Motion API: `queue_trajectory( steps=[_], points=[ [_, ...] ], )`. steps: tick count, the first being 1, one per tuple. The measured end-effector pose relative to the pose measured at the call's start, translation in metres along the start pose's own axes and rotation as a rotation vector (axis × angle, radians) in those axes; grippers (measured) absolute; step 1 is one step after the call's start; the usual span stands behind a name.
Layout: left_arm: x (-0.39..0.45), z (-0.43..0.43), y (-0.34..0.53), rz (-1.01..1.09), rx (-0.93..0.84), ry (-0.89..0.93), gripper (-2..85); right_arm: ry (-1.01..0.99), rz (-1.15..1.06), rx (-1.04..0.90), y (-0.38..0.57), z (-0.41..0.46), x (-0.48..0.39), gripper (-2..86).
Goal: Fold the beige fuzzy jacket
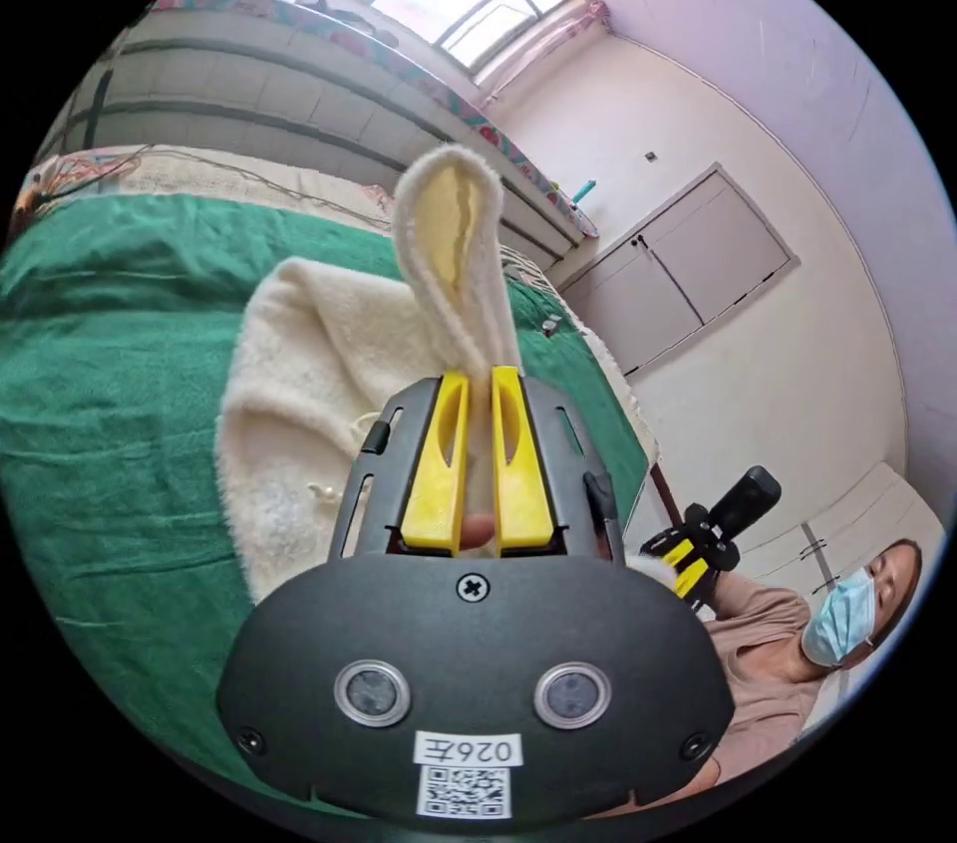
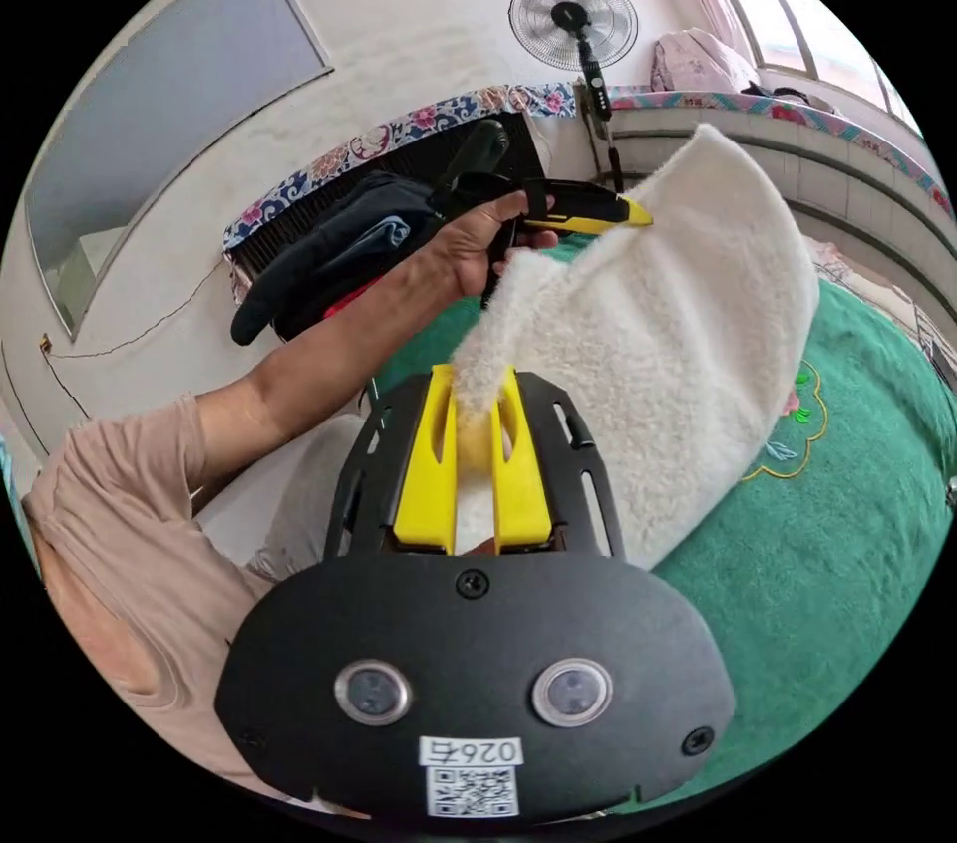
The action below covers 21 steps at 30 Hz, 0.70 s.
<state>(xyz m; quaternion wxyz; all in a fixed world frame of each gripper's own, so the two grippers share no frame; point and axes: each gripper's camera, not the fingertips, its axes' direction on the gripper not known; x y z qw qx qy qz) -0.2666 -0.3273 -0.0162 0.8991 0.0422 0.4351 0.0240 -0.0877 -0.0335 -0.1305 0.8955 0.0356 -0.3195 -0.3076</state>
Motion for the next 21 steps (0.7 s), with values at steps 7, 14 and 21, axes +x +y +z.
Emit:
queue_trajectory(
  steps=[7, 14, 21],
  points=[
    [-0.100, -0.071, 0.032, -0.196, 0.257, 0.195, -0.1, -0.149, -0.020, -0.286, -0.008, 0.099, 0.002, 8.2],
    [-0.027, -0.052, 0.010, 0.057, -0.113, -0.117, 11.4, -0.060, 0.046, -0.190, -0.017, 0.057, 0.025, 7.0],
    [-0.009, 0.025, -0.001, 0.168, -0.477, -0.277, 6.8, 0.350, 0.127, -0.157, -0.004, 0.072, 0.051, 0.9]
  ],
)
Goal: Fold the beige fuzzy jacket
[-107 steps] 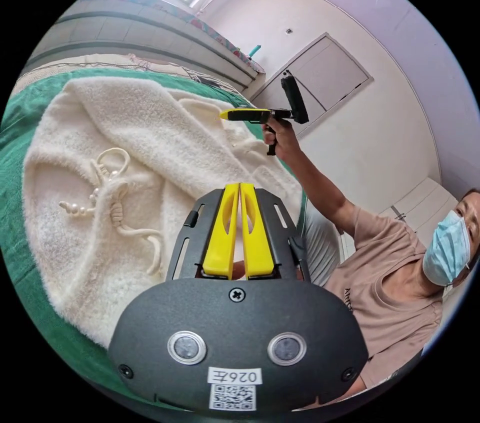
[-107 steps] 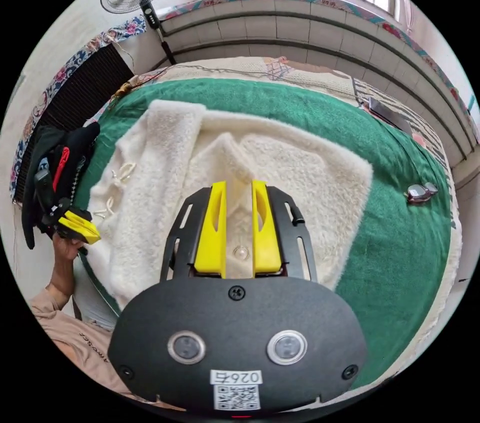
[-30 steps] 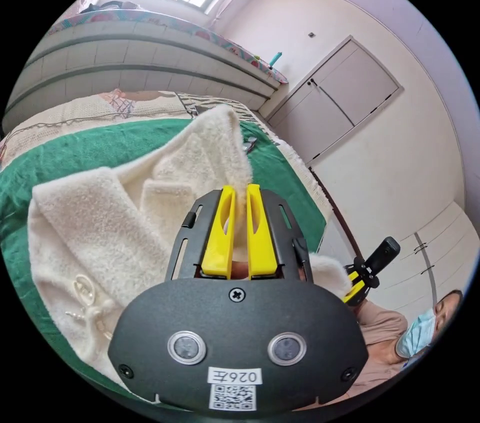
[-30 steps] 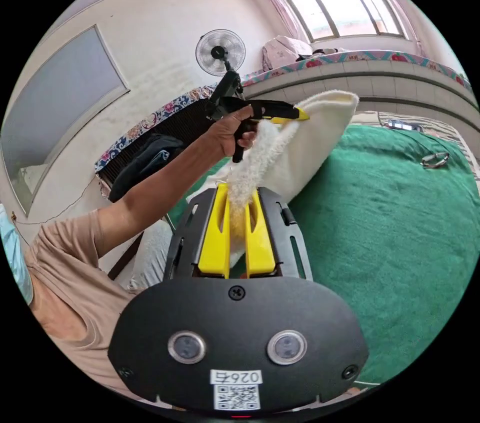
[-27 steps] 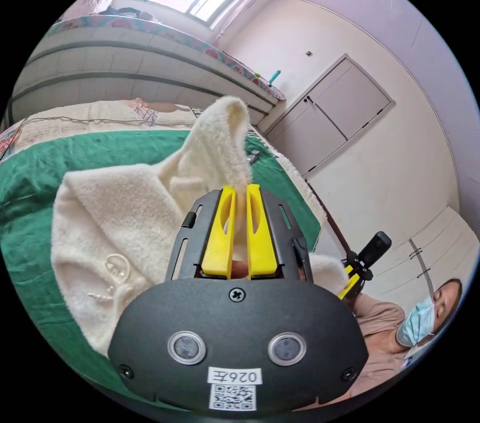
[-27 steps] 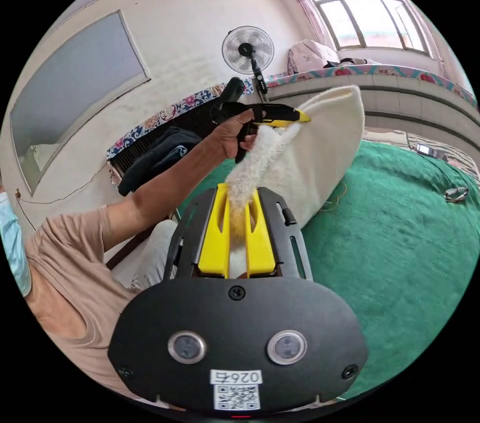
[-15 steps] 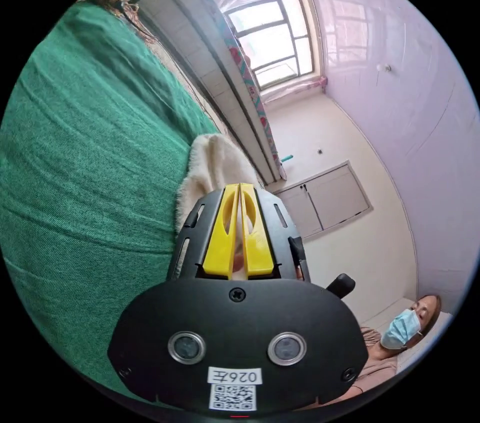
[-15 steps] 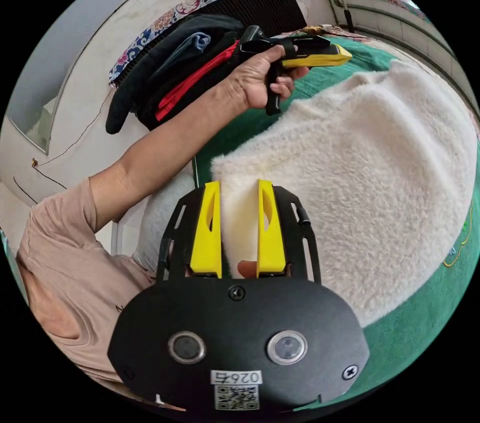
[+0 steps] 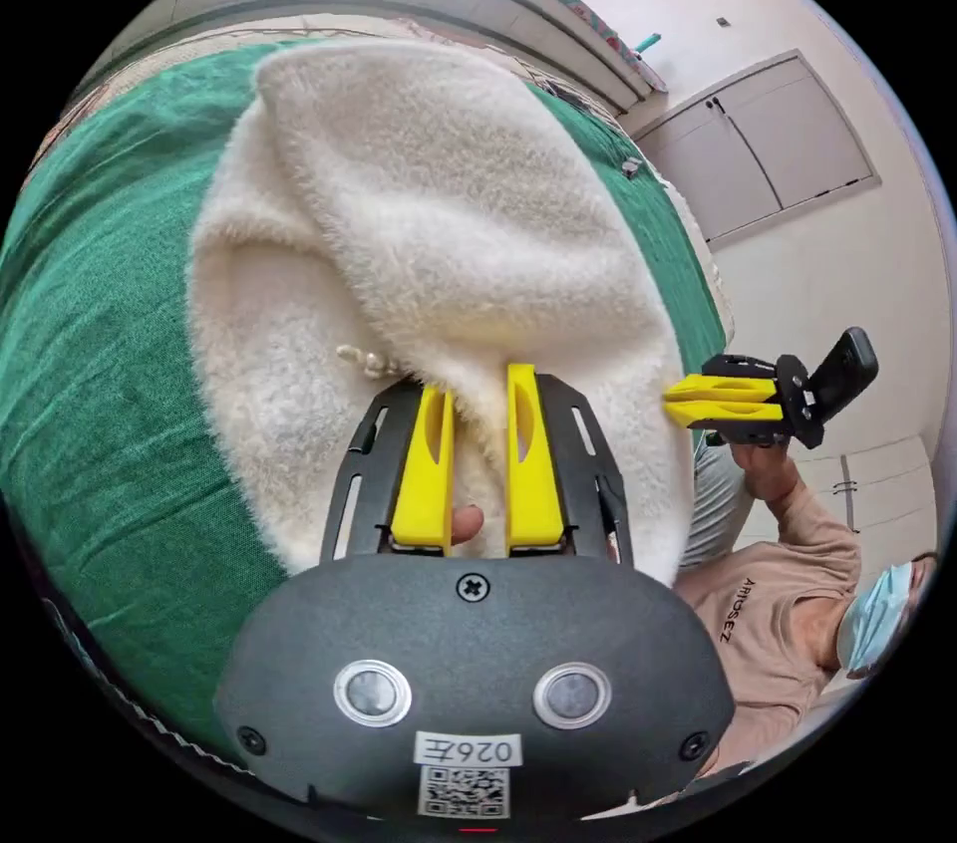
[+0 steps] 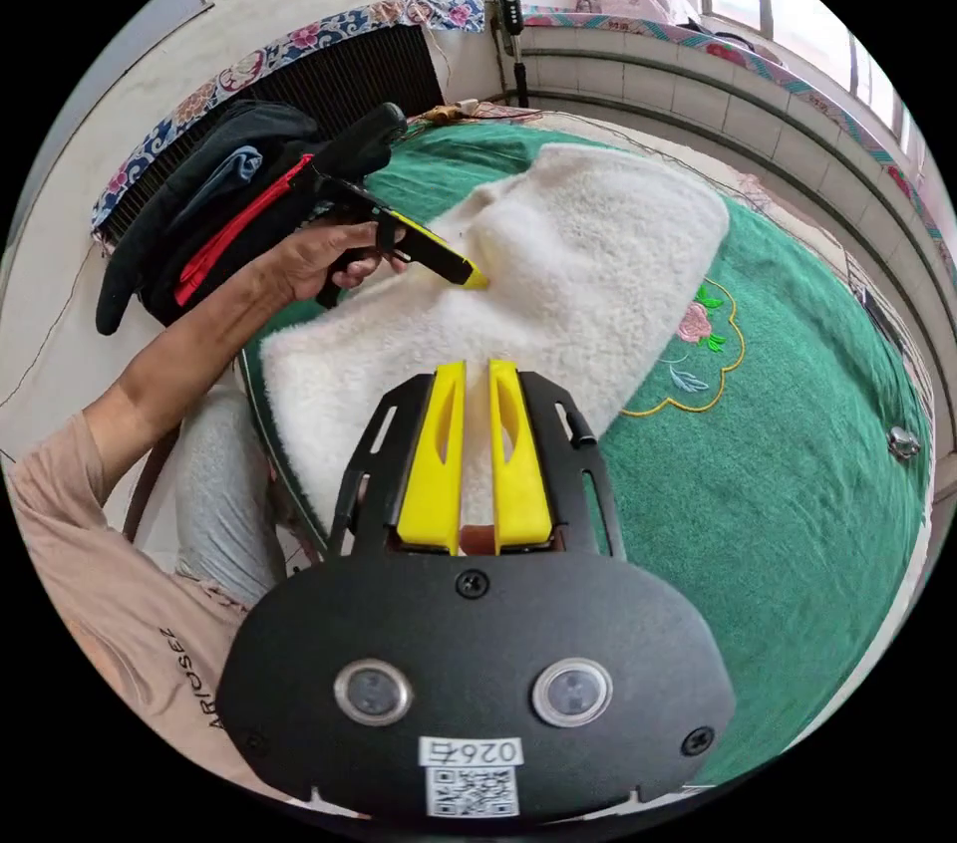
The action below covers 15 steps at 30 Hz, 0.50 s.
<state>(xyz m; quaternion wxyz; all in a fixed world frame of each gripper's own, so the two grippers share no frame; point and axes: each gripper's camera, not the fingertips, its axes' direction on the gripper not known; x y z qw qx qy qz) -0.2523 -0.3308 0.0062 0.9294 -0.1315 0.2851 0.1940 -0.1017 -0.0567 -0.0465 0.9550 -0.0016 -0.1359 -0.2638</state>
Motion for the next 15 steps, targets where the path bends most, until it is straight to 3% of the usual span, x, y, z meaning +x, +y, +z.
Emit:
queue_trajectory(
  steps=[5, 8, 12, 14, 15],
  points=[
    [-0.039, -0.050, 0.043, -0.161, 0.151, 0.063, 1.2, -0.254, -0.045, -0.072, -0.008, 0.019, -0.009, -0.8],
    [-0.036, -0.075, 0.074, -0.251, 0.298, -0.044, -0.1, -0.284, -0.091, -0.072, -0.012, 0.022, -0.020, -0.9],
    [0.019, -0.098, 0.106, -0.117, 0.562, -0.063, -0.8, -0.214, -0.138, -0.145, -0.012, 0.061, -0.038, -1.0],
    [0.044, -0.086, 0.101, 0.005, 0.542, -0.055, -0.9, -0.194, -0.143, -0.128, -0.015, 0.060, -0.040, -1.0],
    [0.055, -0.068, 0.088, 0.079, 0.412, -0.062, -0.9, -0.182, -0.158, -0.133, -0.017, 0.059, -0.042, -1.0]
  ],
)
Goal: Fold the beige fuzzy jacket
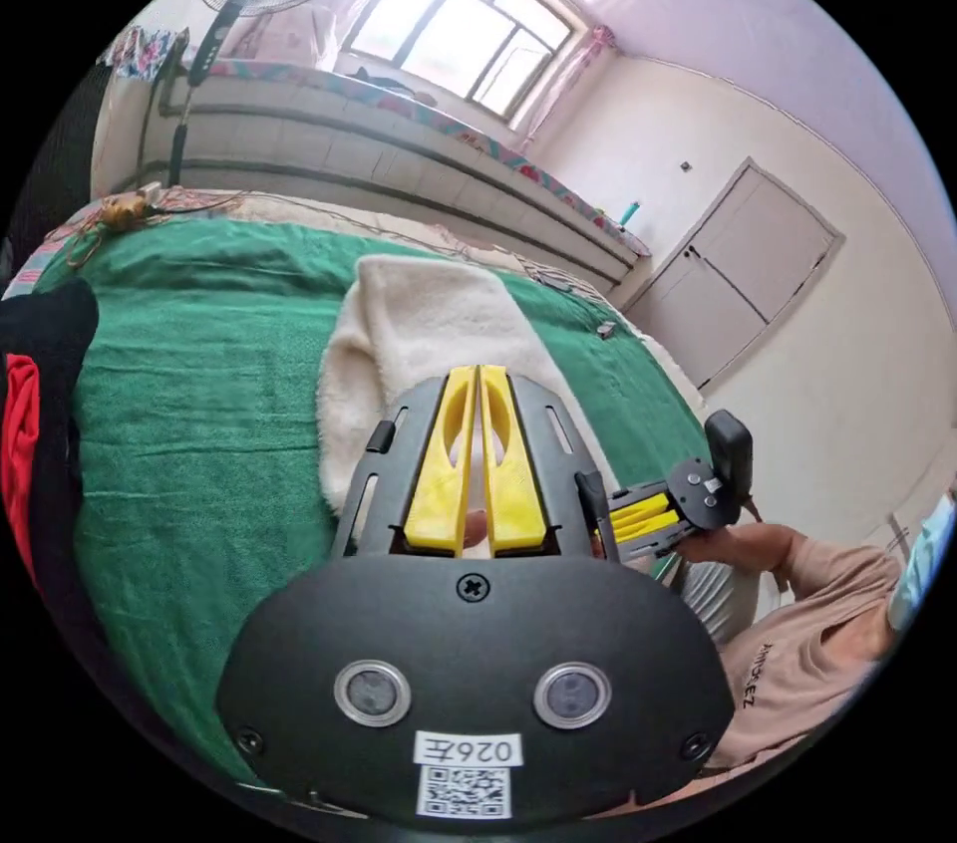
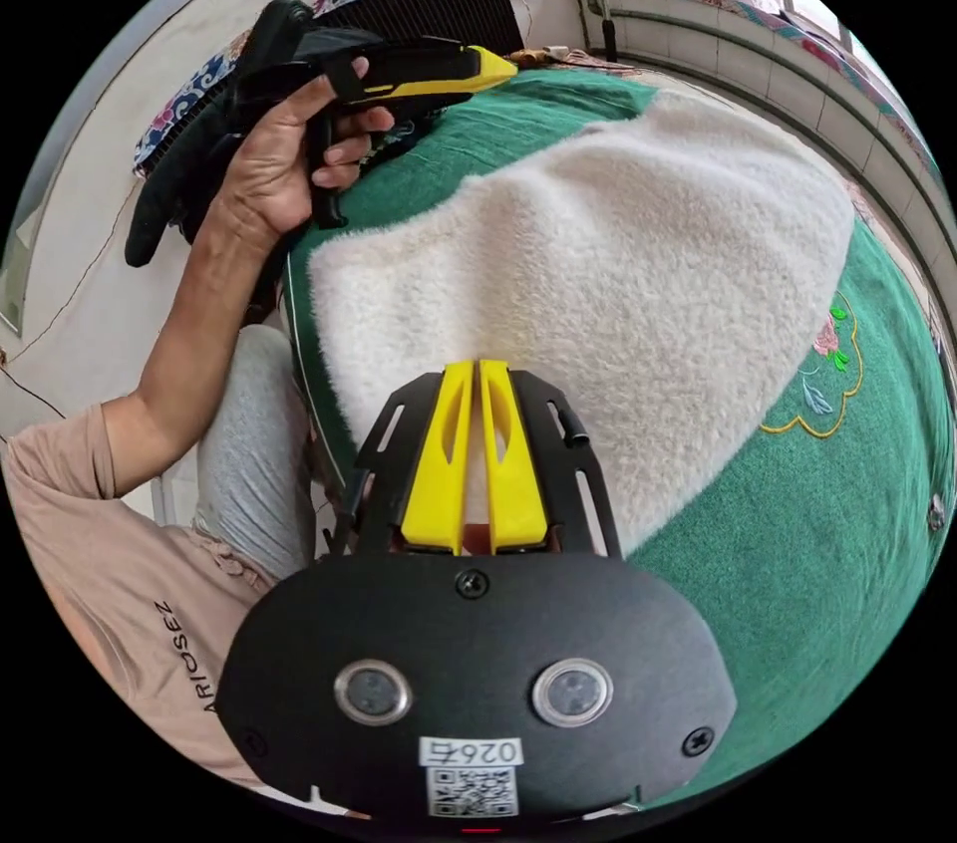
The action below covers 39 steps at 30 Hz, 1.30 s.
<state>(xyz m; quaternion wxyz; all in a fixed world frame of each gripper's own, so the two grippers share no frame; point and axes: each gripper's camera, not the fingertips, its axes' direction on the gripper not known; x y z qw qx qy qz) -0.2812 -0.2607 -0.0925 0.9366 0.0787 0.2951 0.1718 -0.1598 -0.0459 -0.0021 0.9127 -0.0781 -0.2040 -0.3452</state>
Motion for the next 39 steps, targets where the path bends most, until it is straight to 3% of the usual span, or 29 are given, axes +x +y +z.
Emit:
queue_trajectory(
  steps=[1, 3, 6, 10, 12, 13, 17, 24, 27, 30, 37, 39],
  points=[
    [0.003, 0.015, -0.003, 0.024, -0.098, -0.011, -0.9, 0.003, -0.011, 0.001, -0.001, -0.001, -0.001, -1.0],
    [-0.007, 0.079, 0.005, 0.057, -0.490, -0.139, -0.9, 0.029, -0.050, -0.013, -0.003, 0.003, -0.004, -0.9],
    [-0.034, 0.055, 0.010, -0.080, -0.374, 0.037, -0.9, 0.013, -0.058, -0.028, -0.004, 0.006, 0.006, -0.9],
    [-0.042, -0.009, 0.024, -0.108, -0.137, -0.176, -0.5, -0.125, -0.019, 0.009, -0.004, -0.023, 0.038, -0.7],
    [-0.052, -0.041, 0.042, -0.188, 0.087, -0.256, 1.3, -0.104, 0.067, 0.167, 0.005, -0.057, 0.066, -0.1],
    [-0.056, -0.043, 0.045, -0.204, 0.110, -0.263, 2.4, -0.088, 0.096, 0.204, 0.008, -0.065, 0.075, 0.1],
    [-0.092, -0.009, 0.057, -0.370, -0.017, -0.183, 21.4, -0.008, 0.393, 0.374, 0.035, -0.091, 0.153, 7.8],
    [-0.077, 0.020, 0.060, -0.312, -0.105, -0.205, 26.6, -0.257, 0.664, 0.395, 0.063, -0.056, 0.264, 13.6],
    [-0.060, 0.030, 0.061, -0.239, -0.163, -0.277, 25.4, -0.462, 0.682, 0.473, 0.071, -0.040, 0.291, 14.0],
    [-0.047, 0.037, 0.066, -0.189, -0.185, -0.211, 21.3, -0.578, 0.675, 0.516, 0.070, -0.027, 0.307, 12.9],
    [-0.024, 0.047, 0.078, -0.154, -0.210, -0.300, 18.0, -0.500, 0.636, 0.502, 0.040, -0.016, 0.301, 14.2],
    [-0.012, 0.054, 0.083, -0.073, -0.192, -0.135, 10.1, -0.419, 0.625, 0.457, 0.028, -0.015, 0.293, 13.6]
  ],
)
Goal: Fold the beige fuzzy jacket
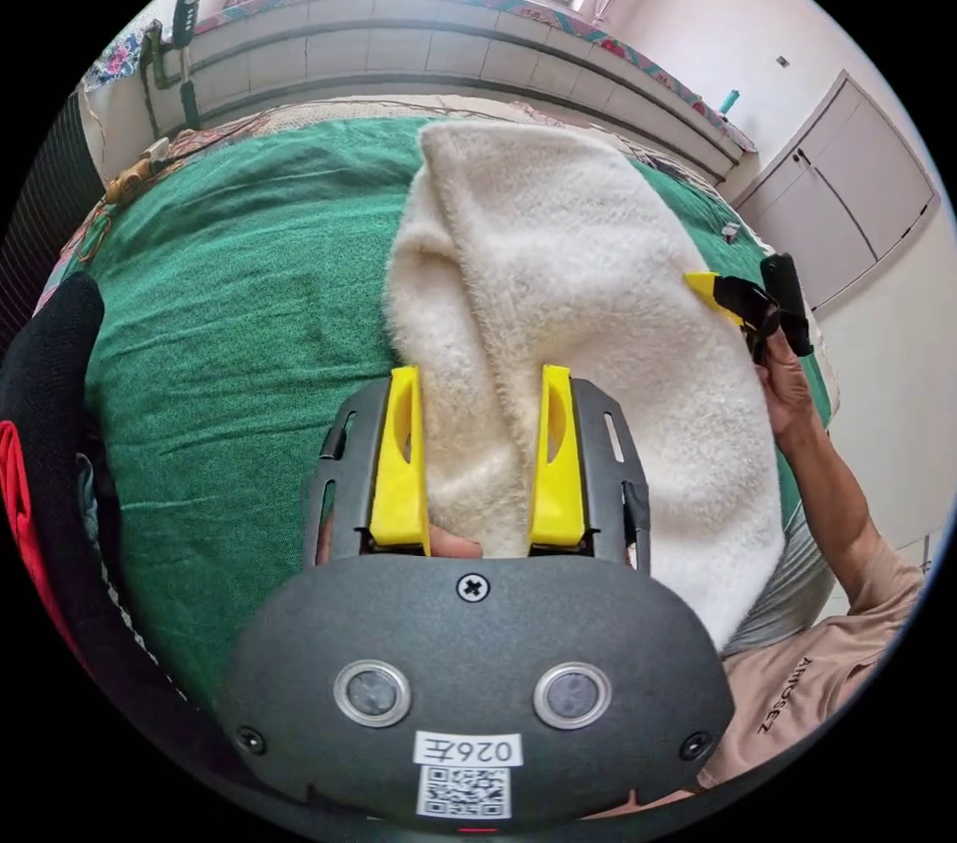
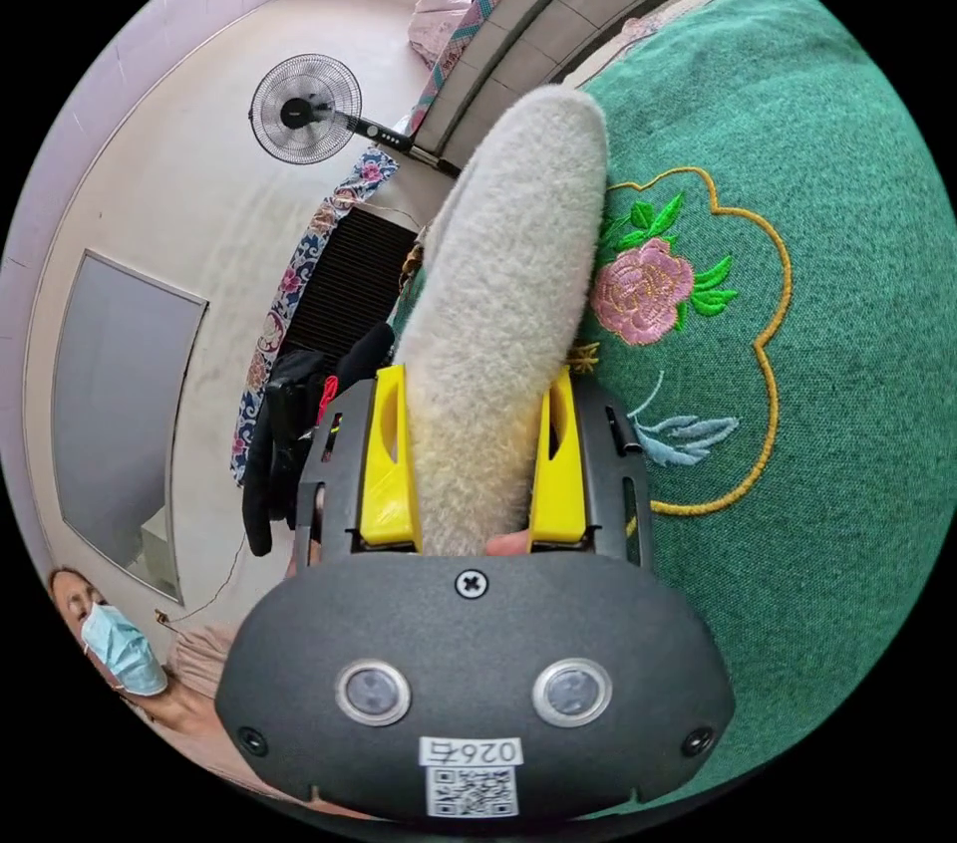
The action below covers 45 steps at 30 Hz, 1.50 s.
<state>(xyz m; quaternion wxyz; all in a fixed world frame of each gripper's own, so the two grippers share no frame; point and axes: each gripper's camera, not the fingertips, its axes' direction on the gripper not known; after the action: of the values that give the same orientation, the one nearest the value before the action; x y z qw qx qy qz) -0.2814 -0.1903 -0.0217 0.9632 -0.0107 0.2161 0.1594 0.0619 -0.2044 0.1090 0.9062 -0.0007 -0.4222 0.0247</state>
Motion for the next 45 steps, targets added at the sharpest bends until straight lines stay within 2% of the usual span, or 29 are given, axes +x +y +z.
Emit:
queue_trajectory(
  steps=[2, 9, 17, 20, 23, 26, 29, 32, 35, 37, 40, 41, 42, 45],
  points=[
    [0.007, 0.003, 0.004, 0.004, 0.001, -0.016, 4.3, 0.078, -0.022, -0.013, 0.001, 0.005, -0.008, 12.1],
    [0.048, -0.033, 0.026, 0.034, -0.001, -0.206, 2.0, 0.291, -0.149, 0.036, 0.028, 0.023, -0.062, 8.4],
    [0.061, -0.099, 0.096, -0.046, -0.070, -0.534, 1.9, 0.172, -0.180, -0.016, 0.076, 0.104, -0.132, 8.2],
    [0.043, -0.111, 0.131, -0.124, -0.137, -0.577, 2.5, 0.126, -0.181, -0.051, 0.103, 0.150, -0.161, 8.3],
    [0.025, -0.105, 0.160, -0.158, -0.234, -0.568, 3.6, 0.177, -0.230, -0.089, 0.135, 0.192, -0.192, 8.7],
    [0.031, -0.122, 0.175, -0.190, -0.185, -0.512, 4.4, 0.236, -0.264, -0.084, 0.157, 0.209, -0.210, 10.2],
    [0.059, -0.155, 0.183, -0.169, -0.075, -0.542, 2.2, 0.277, -0.302, -0.106, 0.170, 0.203, -0.219, 10.8],
    [0.102, -0.185, 0.195, -0.081, 0.080, -0.549, -0.4, 0.329, -0.379, -0.058, 0.198, 0.179, -0.235, 9.3],
    [0.141, -0.183, 0.206, 0.071, 0.230, -0.575, -0.8, 0.387, -0.567, 0.063, 0.246, 0.149, -0.268, 6.2],
    [0.152, -0.160, 0.203, 0.148, 0.170, -0.596, -0.9, 0.402, -0.690, 0.123, 0.280, 0.142, -0.285, 3.8],
    [0.152, -0.088, 0.194, 0.234, -0.213, -0.599, -1.0, 0.499, -0.810, 0.074, 0.321, 0.164, -0.298, -0.1],
    [0.150, -0.060, 0.196, 0.237, -0.355, -0.632, -1.0, 0.539, -0.824, -0.012, 0.329, 0.182, -0.295, -0.5],
    [0.159, -0.051, 0.201, 0.254, -0.338, -0.723, -1.0, 0.578, -0.820, -0.079, 0.335, 0.199, -0.290, -0.7],
    [0.180, -0.049, 0.206, 0.300, -0.377, -0.834, -1.0, 0.607, -0.835, -0.089, 0.345, 0.205, -0.293, -1.0]
  ],
)
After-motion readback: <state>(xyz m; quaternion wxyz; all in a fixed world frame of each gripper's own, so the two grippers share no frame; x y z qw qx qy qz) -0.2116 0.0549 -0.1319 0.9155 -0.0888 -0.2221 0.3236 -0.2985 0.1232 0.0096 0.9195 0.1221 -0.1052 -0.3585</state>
